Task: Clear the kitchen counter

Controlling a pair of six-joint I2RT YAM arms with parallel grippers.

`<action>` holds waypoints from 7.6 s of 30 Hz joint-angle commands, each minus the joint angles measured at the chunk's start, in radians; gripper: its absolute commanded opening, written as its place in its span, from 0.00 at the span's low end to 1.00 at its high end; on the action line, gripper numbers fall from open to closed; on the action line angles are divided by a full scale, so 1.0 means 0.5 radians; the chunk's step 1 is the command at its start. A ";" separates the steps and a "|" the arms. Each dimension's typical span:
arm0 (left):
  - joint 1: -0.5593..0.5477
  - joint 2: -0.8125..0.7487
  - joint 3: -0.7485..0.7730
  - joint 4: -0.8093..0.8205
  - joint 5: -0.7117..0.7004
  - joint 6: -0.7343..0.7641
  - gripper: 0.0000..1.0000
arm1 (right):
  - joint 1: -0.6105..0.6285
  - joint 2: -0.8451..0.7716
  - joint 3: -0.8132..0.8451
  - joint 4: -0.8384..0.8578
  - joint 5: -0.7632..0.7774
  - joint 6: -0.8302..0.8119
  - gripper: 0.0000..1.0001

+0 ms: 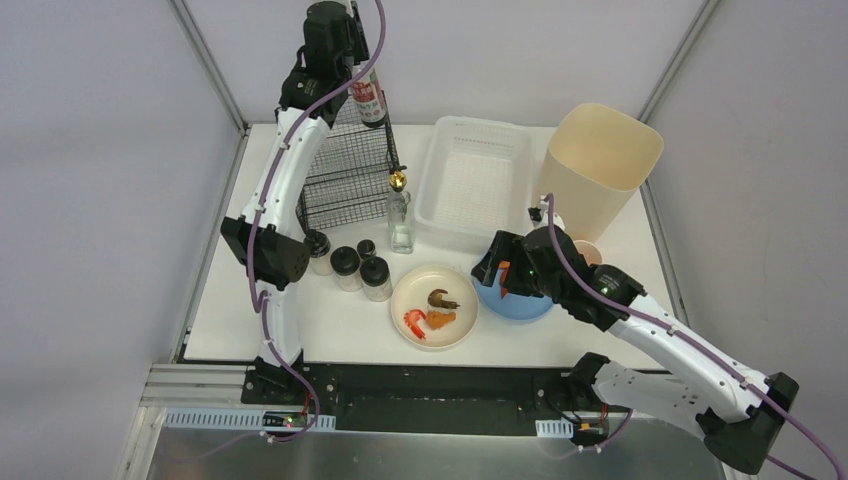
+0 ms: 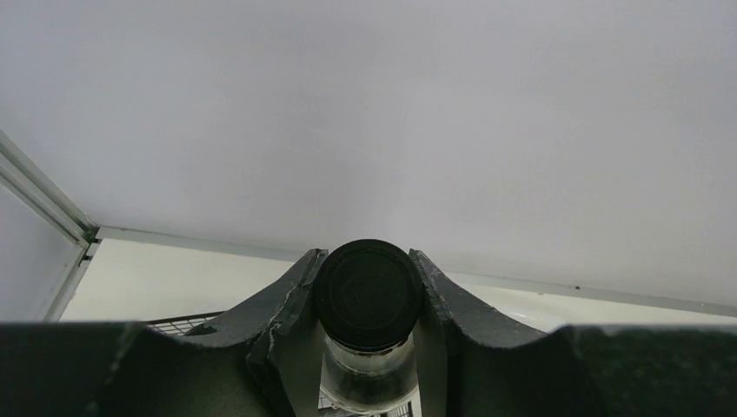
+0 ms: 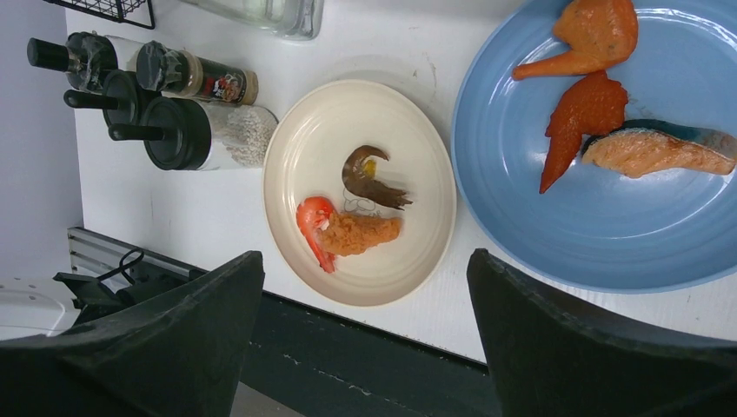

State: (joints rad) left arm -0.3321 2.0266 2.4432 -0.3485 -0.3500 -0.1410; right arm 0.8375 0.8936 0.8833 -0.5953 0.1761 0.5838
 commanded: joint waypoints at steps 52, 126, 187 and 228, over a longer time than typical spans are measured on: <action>-0.003 0.092 -0.556 0.461 0.051 0.031 0.00 | 0.003 0.037 -0.160 0.185 -0.085 0.066 0.90; -0.255 -1.360 -1.712 -0.362 1.165 -0.304 0.94 | 0.003 0.004 0.025 -0.164 0.010 -0.019 0.94; -0.636 -1.331 -2.264 0.168 0.253 -0.108 0.33 | 0.011 -0.018 -0.073 -0.079 -0.055 0.056 0.93; -0.661 -1.092 -1.017 -0.259 -0.129 0.260 0.00 | 0.020 -0.017 -0.066 -0.046 -0.066 0.044 0.93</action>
State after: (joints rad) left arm -0.6674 1.4475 1.8088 -0.5453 -0.3336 -0.0902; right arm 0.8425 0.8993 0.8490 -0.6392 0.1482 0.5987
